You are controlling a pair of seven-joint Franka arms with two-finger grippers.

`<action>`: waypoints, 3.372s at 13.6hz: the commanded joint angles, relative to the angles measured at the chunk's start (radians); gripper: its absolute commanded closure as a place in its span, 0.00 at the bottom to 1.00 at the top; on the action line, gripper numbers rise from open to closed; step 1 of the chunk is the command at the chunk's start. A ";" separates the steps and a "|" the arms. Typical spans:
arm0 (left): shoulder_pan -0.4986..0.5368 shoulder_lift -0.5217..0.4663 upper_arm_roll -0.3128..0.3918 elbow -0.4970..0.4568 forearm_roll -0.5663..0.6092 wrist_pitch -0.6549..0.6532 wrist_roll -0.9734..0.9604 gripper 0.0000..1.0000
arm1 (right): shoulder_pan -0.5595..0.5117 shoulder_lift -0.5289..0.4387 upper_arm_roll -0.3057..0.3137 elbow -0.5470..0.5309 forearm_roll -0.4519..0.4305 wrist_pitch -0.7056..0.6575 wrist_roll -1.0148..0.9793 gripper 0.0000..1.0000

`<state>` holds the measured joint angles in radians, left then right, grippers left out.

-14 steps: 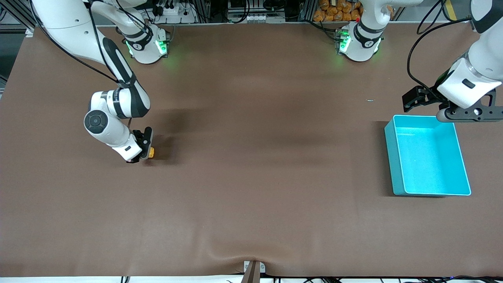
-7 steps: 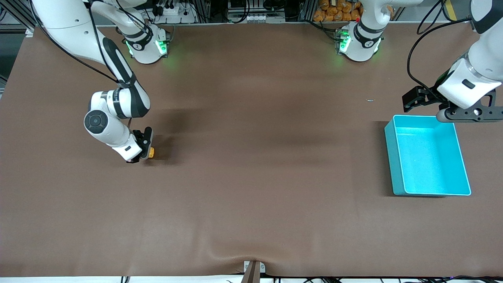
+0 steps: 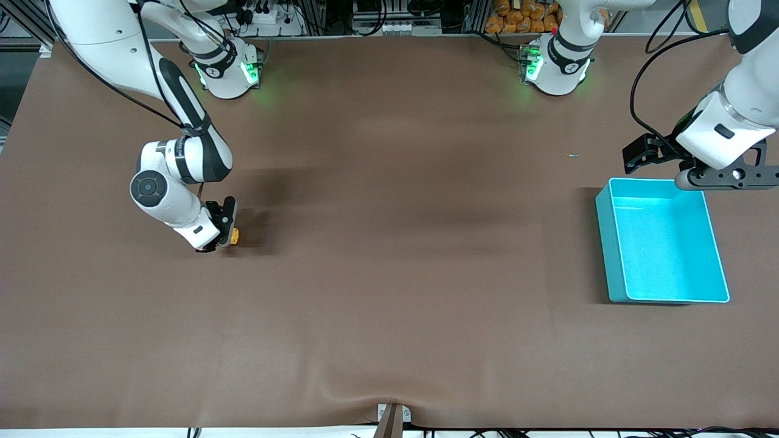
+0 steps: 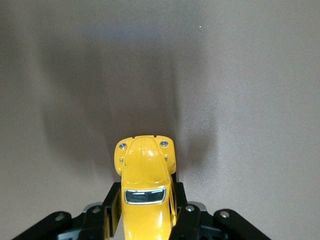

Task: Wind and store yellow beetle car

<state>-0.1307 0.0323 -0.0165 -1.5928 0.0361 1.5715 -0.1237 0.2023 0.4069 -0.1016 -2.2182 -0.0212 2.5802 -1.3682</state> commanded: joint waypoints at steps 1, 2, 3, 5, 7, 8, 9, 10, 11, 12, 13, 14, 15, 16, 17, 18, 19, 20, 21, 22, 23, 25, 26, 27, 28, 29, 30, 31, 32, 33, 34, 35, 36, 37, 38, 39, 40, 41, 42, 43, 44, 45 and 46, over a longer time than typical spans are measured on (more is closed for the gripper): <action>0.011 0.001 -0.003 0.005 0.018 -0.002 -0.011 0.00 | -0.092 0.047 -0.003 0.026 -0.008 -0.006 -0.091 0.67; 0.010 0.001 -0.003 0.005 0.018 -0.002 -0.013 0.00 | -0.092 0.043 -0.003 0.031 -0.006 -0.014 -0.089 0.69; 0.009 0.001 -0.003 0.007 0.018 -0.002 -0.013 0.00 | -0.089 0.037 -0.003 0.031 -0.003 -0.021 -0.088 0.70; 0.009 0.001 -0.003 0.007 0.018 -0.002 -0.013 0.00 | -0.087 0.024 -0.003 0.034 0.001 -0.040 -0.086 0.70; 0.009 0.001 -0.003 0.007 0.018 -0.002 -0.011 0.00 | -0.087 0.021 -0.001 0.040 0.001 -0.055 -0.088 0.72; 0.009 0.001 -0.003 0.007 0.018 -0.002 -0.011 0.00 | -0.087 0.017 -0.001 0.040 0.003 -0.057 -0.088 0.72; 0.011 0.001 -0.003 0.005 0.018 -0.002 -0.011 0.00 | -0.087 0.017 -0.001 0.040 0.001 -0.057 -0.086 0.72; 0.013 0.001 -0.003 0.005 0.018 -0.002 -0.011 0.00 | -0.086 0.015 0.000 0.040 0.001 -0.060 -0.086 0.72; 0.013 0.001 -0.003 0.005 0.018 -0.002 -0.011 0.00 | -0.087 0.013 0.000 0.041 0.003 -0.067 -0.086 0.72; 0.011 0.001 -0.002 0.005 0.018 -0.002 -0.011 0.00 | -0.087 0.012 0.000 0.045 0.003 -0.069 -0.086 0.72; 0.011 0.001 -0.003 0.005 0.018 -0.002 -0.011 0.00 | -0.087 0.012 0.000 0.043 0.003 -0.068 -0.088 0.73; 0.013 0.001 -0.003 0.005 0.018 -0.002 -0.011 0.00 | -0.087 0.012 0.000 0.043 0.003 -0.067 -0.088 0.72; 0.011 0.001 -0.002 0.005 0.018 -0.002 -0.011 0.00 | -0.089 0.012 -0.001 0.043 0.003 -0.067 -0.086 0.73; 0.011 0.001 -0.002 0.005 0.018 -0.002 -0.011 0.00 | -0.089 0.012 0.000 0.043 0.003 -0.067 -0.085 0.73; 0.013 0.001 -0.002 0.005 0.018 -0.002 -0.011 0.00 | -0.087 0.012 0.000 0.043 0.003 -0.067 -0.083 0.73; 0.013 0.001 -0.002 0.005 0.018 -0.002 -0.011 0.00 | -0.086 0.013 0.000 0.043 0.003 -0.067 -0.081 0.73; 0.013 0.001 -0.002 0.005 0.018 -0.002 -0.011 0.00 | -0.086 0.012 0.000 0.043 0.003 -0.067 -0.081 0.73; 0.013 0.001 -0.002 0.005 0.018 -0.002 -0.011 0.00 | -0.083 0.012 0.000 0.045 0.003 -0.067 -0.080 0.73; 0.013 0.001 -0.002 0.005 0.018 -0.002 -0.011 0.00 | -0.083 0.012 0.000 0.045 0.004 -0.067 -0.080 0.73; 0.013 0.001 -0.002 0.005 0.018 -0.002 -0.011 0.00 | -0.083 0.012 0.000 0.045 0.004 -0.067 -0.080 0.73; 0.013 0.001 -0.002 0.005 0.018 -0.002 -0.011 0.00 | -0.081 0.012 0.002 0.045 0.004 -0.067 -0.080 0.73; 0.013 0.001 -0.002 0.005 0.018 -0.002 -0.011 0.00 | -0.080 0.012 0.003 0.045 0.004 -0.067 -0.078 0.73; 0.013 0.001 -0.002 0.005 0.018 -0.002 -0.011 0.00 | -0.080 0.012 0.005 0.045 0.004 -0.067 -0.078 0.73; 0.013 0.003 -0.002 0.005 0.018 -0.002 -0.011 0.00 | -0.080 0.012 0.007 0.045 0.007 -0.067 -0.078 0.73; 0.013 0.003 -0.002 0.004 0.018 -0.002 -0.011 0.00 | -0.080 0.013 0.007 0.045 0.021 -0.067 -0.080 0.73; 0.013 0.006 -0.002 0.005 0.018 -0.002 -0.011 0.00 | -0.078 0.016 0.007 0.045 0.035 -0.067 -0.080 0.73; 0.013 0.006 -0.002 0.005 0.018 -0.002 -0.011 0.00 | -0.078 0.021 0.007 0.045 0.038 -0.066 -0.080 0.73; 0.013 0.006 -0.002 0.005 0.018 -0.002 -0.011 0.00 | -0.078 0.023 0.008 0.045 0.040 -0.064 -0.080 0.73; 0.013 0.008 -0.002 0.005 0.018 -0.002 -0.011 0.00 | -0.078 0.026 0.008 0.045 0.040 -0.061 -0.080 0.73; 0.013 0.006 -0.002 0.004 0.018 -0.002 -0.011 0.00 | -0.080 0.026 0.008 0.043 0.040 -0.057 -0.081 0.73; 0.013 0.008 -0.002 0.004 0.018 -0.002 -0.011 0.00 | -0.080 0.027 0.011 0.045 0.040 -0.055 -0.081 0.73; 0.013 0.006 -0.002 0.005 0.018 -0.002 -0.011 0.00 | -0.081 0.029 0.011 0.045 0.040 -0.054 -0.083 0.73; 0.013 0.008 -0.002 0.005 0.018 -0.002 -0.011 0.00 | -0.084 0.033 0.011 0.045 0.040 -0.051 -0.088 0.73; 0.013 0.008 -0.002 0.004 0.018 -0.002 -0.011 0.00 | -0.090 0.043 0.011 0.045 0.040 -0.042 -0.091 0.73; 0.013 0.006 -0.002 0.005 0.018 -0.002 -0.011 0.00 | -0.092 0.046 0.010 0.045 0.040 -0.032 -0.092 0.73; 0.013 0.008 -0.002 0.004 0.018 -0.002 -0.011 0.00 | -0.093 0.046 0.010 0.045 0.038 -0.031 -0.094 0.73; 0.013 0.006 -0.002 0.004 0.018 -0.004 -0.011 0.00 | -0.093 0.046 0.010 0.045 0.038 -0.031 -0.095 0.73; 0.013 0.008 -0.002 0.004 0.018 -0.004 -0.011 0.00 | -0.093 0.046 0.008 0.045 0.038 -0.031 -0.095 0.73; 0.013 0.008 -0.002 0.004 0.018 -0.004 -0.011 0.00 | -0.095 0.046 0.008 0.045 0.037 -0.031 -0.097 0.73; 0.013 0.008 -0.002 0.004 0.018 -0.004 -0.011 0.00 | -0.095 0.046 0.008 0.045 0.037 -0.031 -0.110 0.73; 0.013 0.008 -0.002 0.004 0.018 -0.004 -0.011 0.00 | -0.106 0.047 0.008 0.045 0.037 -0.031 -0.133 0.73; 0.013 0.008 -0.002 0.004 0.018 -0.004 -0.011 0.00 | -0.118 0.053 0.008 0.048 0.037 -0.031 -0.144 0.73; 0.013 0.008 -0.002 0.005 0.018 -0.004 -0.011 0.00 | -0.126 0.056 0.008 0.048 0.037 -0.031 -0.146 0.73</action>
<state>-0.1212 0.0364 -0.0139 -1.5973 0.0361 1.5715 -0.1237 0.1105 0.4172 -0.0994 -2.1910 -0.0002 2.5276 -1.4662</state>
